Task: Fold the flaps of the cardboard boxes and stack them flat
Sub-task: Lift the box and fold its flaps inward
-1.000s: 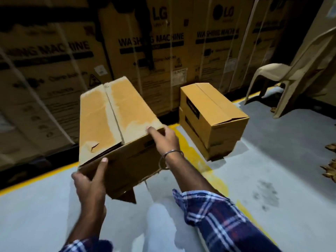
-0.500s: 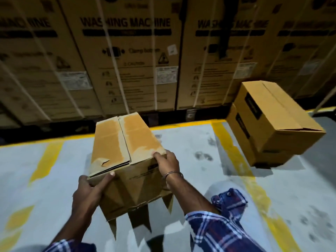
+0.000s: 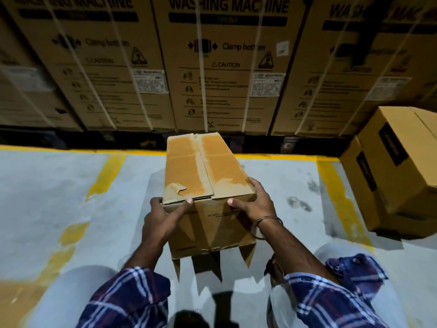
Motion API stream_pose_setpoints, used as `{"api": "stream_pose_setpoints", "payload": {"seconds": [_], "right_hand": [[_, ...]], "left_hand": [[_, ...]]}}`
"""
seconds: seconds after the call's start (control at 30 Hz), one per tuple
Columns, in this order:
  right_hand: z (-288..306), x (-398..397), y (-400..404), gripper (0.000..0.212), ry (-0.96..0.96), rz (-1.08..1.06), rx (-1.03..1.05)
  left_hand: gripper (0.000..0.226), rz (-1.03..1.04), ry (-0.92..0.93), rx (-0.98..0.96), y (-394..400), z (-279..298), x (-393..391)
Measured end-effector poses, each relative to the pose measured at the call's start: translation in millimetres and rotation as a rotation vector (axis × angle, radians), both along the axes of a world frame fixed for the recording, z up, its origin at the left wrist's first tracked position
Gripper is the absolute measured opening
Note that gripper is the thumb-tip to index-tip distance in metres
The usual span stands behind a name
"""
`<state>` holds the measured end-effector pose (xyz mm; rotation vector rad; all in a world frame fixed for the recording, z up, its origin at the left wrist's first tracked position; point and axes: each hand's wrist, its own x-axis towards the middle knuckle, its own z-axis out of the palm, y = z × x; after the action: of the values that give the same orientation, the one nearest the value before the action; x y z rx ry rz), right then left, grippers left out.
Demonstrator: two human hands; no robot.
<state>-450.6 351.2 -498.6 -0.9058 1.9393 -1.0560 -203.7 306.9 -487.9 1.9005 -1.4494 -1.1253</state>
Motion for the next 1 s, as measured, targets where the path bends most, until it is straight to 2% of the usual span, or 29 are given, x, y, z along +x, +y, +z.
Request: {"api": "stream_pose_setpoints", "payload": {"seconds": [0.3, 0.47, 0.57, 0.67, 0.77, 0.83, 0.9, 0.97, 1.0], "right_hand": [[6, 11, 16, 0.090, 0.171, -0.012, 0.008], [5, 8, 17, 0.048, 0.109, -0.100, -0.041], [4, 6, 15, 0.053, 0.068, -0.188, -0.009], [-1, 0, 10, 0.055, -0.017, -0.303, 0.031], [-6, -7, 7, 0.054, -0.154, -0.436, 0.014], [-9, -11, 5, 0.043, -0.212, -0.496, 0.040], [-12, -13, 1, 0.035, -0.268, -0.576, 0.056], [-9, -11, 1, 0.043, -0.307, -0.643, 0.082], [-10, -13, 1, 0.052, -0.317, -0.660, 0.082]], "left_hand": [[0.088, -0.018, -0.311, -0.082, 15, 7, -1], [0.082, -0.037, -0.325, -0.070, 20, 7, -1], [0.079, 0.040, -0.265, -0.068, 21, 7, -2], [0.093, 0.177, -0.210, -0.076, 15, 0, 3], [0.107, 0.324, -0.105, -0.007, 6, -8, 12], [0.097, 0.403, -0.009, 0.024, 2, -13, 16], [0.072, 0.483, 0.129, 0.042, 0, -20, 16], [0.049, 0.579, 0.308, 0.091, -2, -26, 18], [0.048, 0.635, 0.405, 0.131, -2, -26, 20]]}}
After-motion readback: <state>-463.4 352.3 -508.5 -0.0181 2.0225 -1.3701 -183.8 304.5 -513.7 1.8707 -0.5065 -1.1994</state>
